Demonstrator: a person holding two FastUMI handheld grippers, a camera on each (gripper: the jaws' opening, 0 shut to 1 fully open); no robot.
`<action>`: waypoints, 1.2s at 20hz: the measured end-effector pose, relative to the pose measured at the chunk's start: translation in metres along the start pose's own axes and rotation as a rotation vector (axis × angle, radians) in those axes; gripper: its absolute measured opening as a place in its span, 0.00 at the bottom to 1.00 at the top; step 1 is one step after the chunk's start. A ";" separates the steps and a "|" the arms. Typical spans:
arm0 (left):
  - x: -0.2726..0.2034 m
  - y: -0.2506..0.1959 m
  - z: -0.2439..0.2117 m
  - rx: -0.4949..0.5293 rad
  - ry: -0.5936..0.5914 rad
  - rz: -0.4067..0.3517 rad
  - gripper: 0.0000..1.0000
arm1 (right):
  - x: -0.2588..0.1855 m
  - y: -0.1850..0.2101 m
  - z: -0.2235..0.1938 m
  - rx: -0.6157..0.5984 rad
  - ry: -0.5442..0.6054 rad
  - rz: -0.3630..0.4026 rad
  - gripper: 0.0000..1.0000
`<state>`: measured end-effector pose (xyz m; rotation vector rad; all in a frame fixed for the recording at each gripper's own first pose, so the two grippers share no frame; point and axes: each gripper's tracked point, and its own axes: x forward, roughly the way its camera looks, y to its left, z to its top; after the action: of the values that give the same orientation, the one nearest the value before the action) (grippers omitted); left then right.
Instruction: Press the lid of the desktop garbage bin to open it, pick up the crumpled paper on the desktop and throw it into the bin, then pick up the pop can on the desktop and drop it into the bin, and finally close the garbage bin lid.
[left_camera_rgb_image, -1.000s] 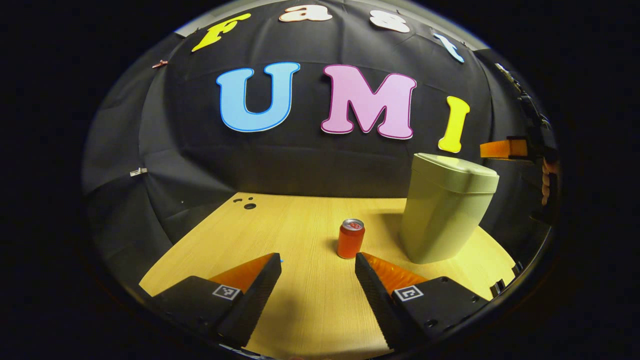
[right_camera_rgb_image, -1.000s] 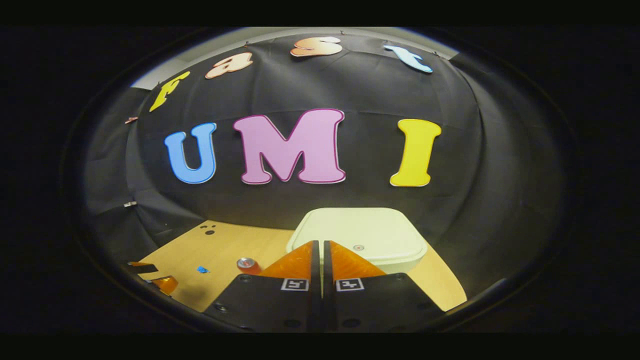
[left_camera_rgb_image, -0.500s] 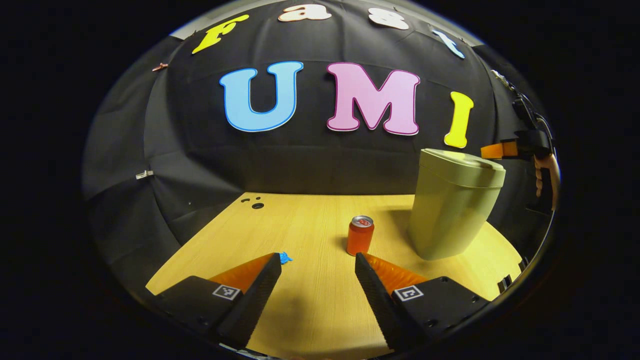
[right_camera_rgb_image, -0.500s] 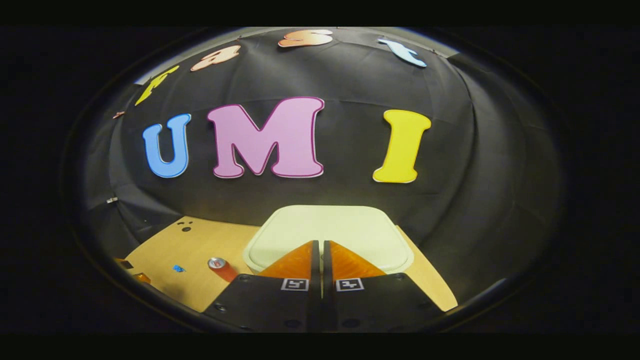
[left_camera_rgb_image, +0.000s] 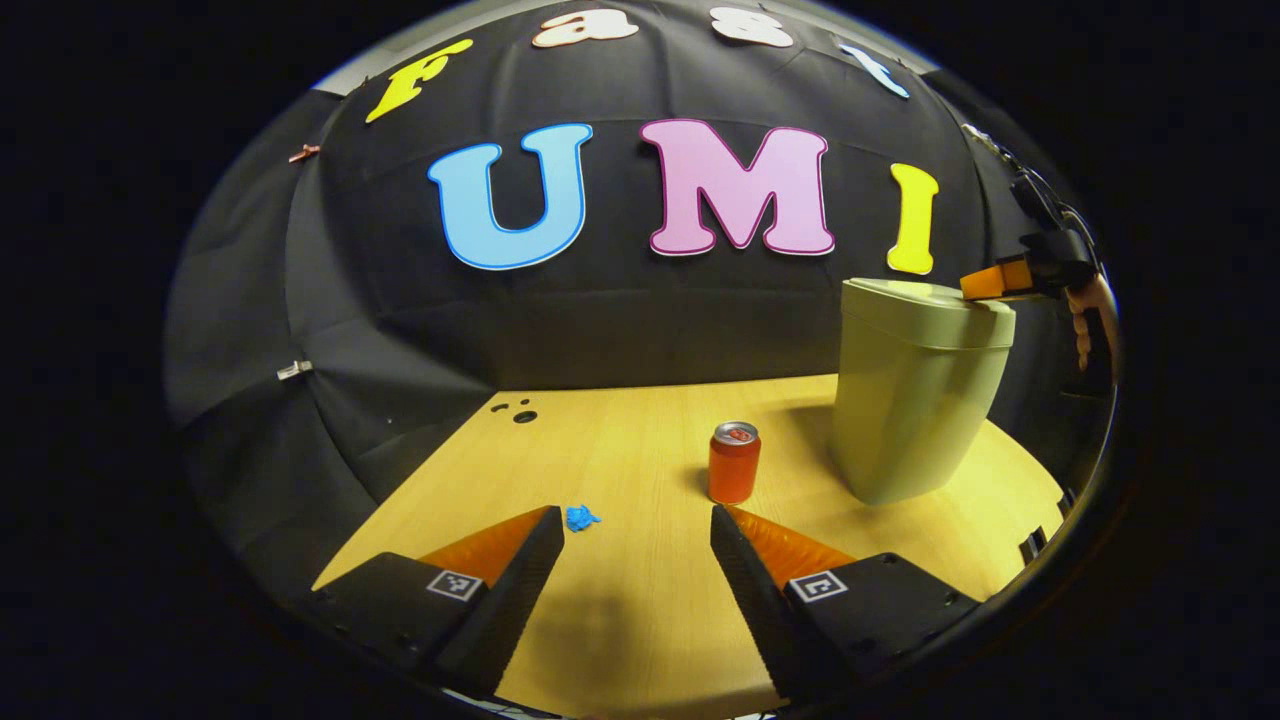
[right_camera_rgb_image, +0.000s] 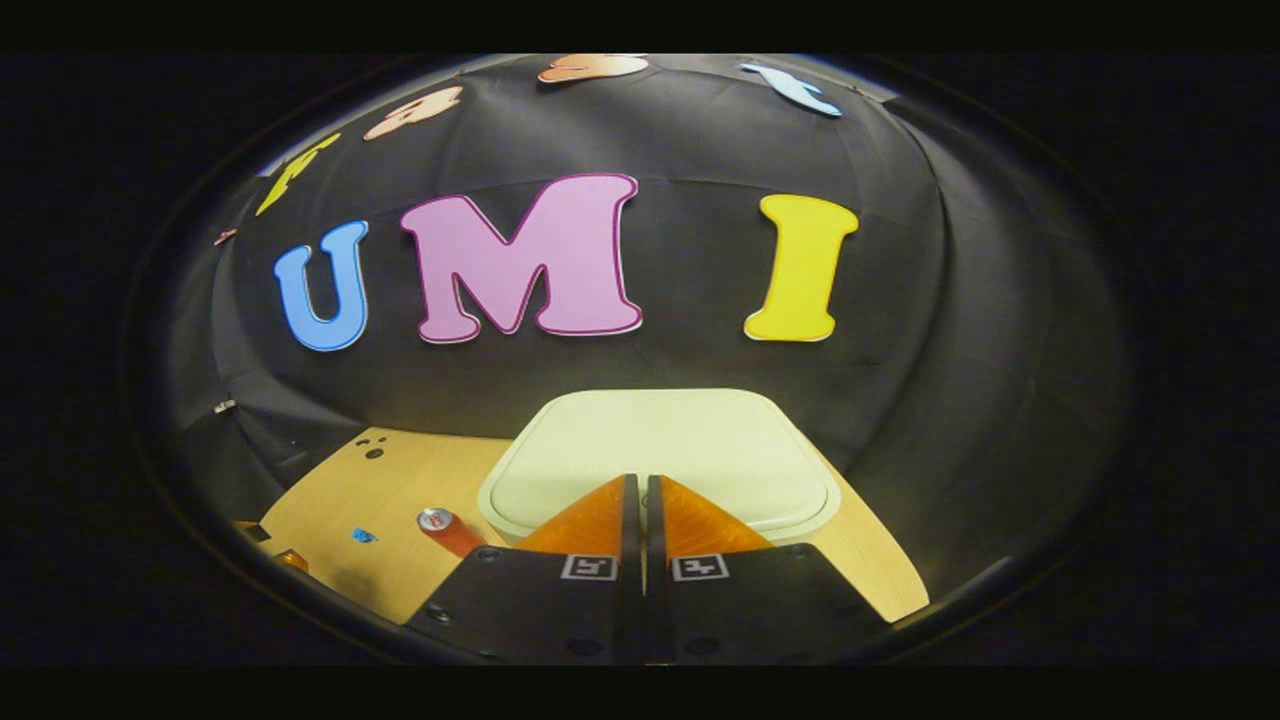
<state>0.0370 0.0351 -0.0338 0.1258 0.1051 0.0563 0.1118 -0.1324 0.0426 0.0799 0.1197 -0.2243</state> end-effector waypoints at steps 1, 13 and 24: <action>0.002 -0.002 0.000 -0.006 0.000 -0.005 0.95 | -0.001 0.000 0.002 -0.017 -0.001 0.002 0.05; -0.016 0.040 0.000 -0.034 -0.042 0.021 0.96 | -0.051 0.007 0.039 -0.007 -0.118 -0.057 0.05; -0.027 0.089 -0.033 -0.056 -0.004 -0.032 0.96 | -0.114 0.062 0.010 0.033 -0.135 -0.041 0.11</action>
<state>0.0022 0.1253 -0.0524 0.0686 0.1018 0.0269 0.0164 -0.0485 0.0709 0.0945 -0.0171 -0.2721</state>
